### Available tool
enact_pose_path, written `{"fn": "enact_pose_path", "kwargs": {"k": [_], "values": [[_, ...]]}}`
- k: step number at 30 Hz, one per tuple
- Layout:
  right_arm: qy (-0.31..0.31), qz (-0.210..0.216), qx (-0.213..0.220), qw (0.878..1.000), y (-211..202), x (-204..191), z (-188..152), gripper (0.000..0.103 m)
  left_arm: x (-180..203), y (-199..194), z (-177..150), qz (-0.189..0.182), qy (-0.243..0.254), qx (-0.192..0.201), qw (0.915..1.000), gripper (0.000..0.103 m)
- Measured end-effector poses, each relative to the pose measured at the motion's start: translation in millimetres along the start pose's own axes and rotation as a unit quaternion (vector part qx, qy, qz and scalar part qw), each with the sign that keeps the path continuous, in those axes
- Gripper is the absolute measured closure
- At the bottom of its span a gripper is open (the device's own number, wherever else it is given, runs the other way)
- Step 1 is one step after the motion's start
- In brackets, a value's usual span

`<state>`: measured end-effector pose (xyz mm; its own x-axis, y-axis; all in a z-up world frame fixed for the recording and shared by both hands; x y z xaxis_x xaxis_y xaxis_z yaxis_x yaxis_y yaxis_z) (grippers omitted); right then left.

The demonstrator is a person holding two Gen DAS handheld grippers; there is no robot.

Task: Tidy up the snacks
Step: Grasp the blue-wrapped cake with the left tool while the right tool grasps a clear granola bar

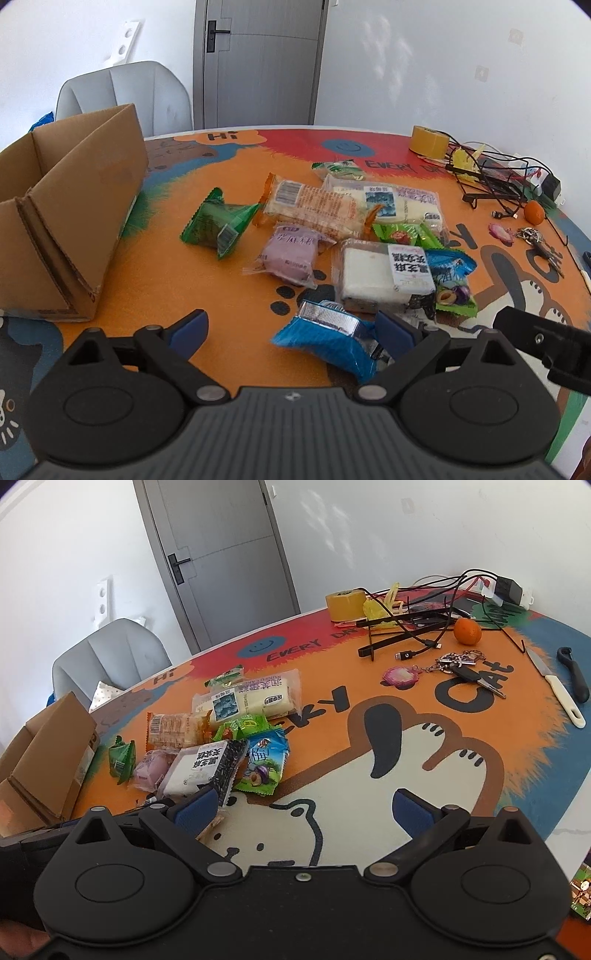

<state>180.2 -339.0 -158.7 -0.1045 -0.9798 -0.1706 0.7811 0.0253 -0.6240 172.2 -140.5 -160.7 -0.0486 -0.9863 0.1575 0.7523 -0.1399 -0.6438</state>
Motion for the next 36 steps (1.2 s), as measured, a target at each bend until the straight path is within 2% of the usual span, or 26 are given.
{"fn": "enact_pose_path", "kwargs": {"k": [4, 8, 10, 11, 12, 14, 15, 20, 29, 32, 36], "values": [[-0.001, 0.014, -0.007, 1.000, 3, -8, -4, 0.001, -9, -1, -3, -0.001, -0.008, -0.004, 1.0000, 0.010], [-0.011, 0.024, -0.013, 1.000, 6, -20, -9, 0.001, -14, -5, -4, -0.002, -0.003, 0.006, 1.0000, 0.026], [-0.013, 0.028, -0.015, 0.999, 6, -24, -10, 0.001, -16, -8, -5, -0.003, -0.001, 0.011, 0.9999, 0.046], [-0.014, 0.030, -0.016, 0.999, 7, -26, -11, 0.002, -17, -9, -5, -0.006, 0.000, 0.012, 0.9999, 0.051], [-0.015, 0.031, -0.017, 0.999, 7, -27, -11, 0.002, -17, -10, -5, -0.010, -0.001, 0.013, 0.9999, 0.060], [-0.018, 0.033, -0.017, 0.999, 6, -31, -12, 0.003, -19, -13, -6, -0.019, -0.003, 0.013, 0.9997, 0.065], [-0.019, 0.034, -0.018, 0.999, 6, -33, -13, 0.003, -20, -14, -6, -0.025, -0.004, 0.012, 0.9996, 0.072], [-0.029, 0.042, -0.021, 0.998, 6, -46, -14, 0.005, -28, -18, -7, -0.035, -0.020, 0.009, 0.9992, 0.074], [-0.043, 0.056, -0.026, 0.997, 11, -72, -19, 0.011, -54, -37, -1, -0.016, -0.033, 0.032, 0.9988, 0.074], [-0.047, 0.047, -0.030, 0.997, 17, -79, -21, 0.018, -64, -42, 1, -0.010, -0.039, 0.040, 0.9984, 0.074], [-0.074, 0.010, -0.014, 0.997, 22, -88, -24, 0.030, -78, -47, 1, -0.003, -0.052, 0.045, 0.9976, 0.074]]}}
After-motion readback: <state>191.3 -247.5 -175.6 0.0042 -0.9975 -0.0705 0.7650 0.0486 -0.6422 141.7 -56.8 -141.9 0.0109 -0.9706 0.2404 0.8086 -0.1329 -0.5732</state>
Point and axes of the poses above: each gripper's, at about its wrist camera, not at the fingertips, and y roughly the way its jaws point, x to its right, z to its top, the point moved 5 cm from there along y, roughly the way its jaws point, and after that the axes turned 7 degrees about -z, right-handed, at the moved point
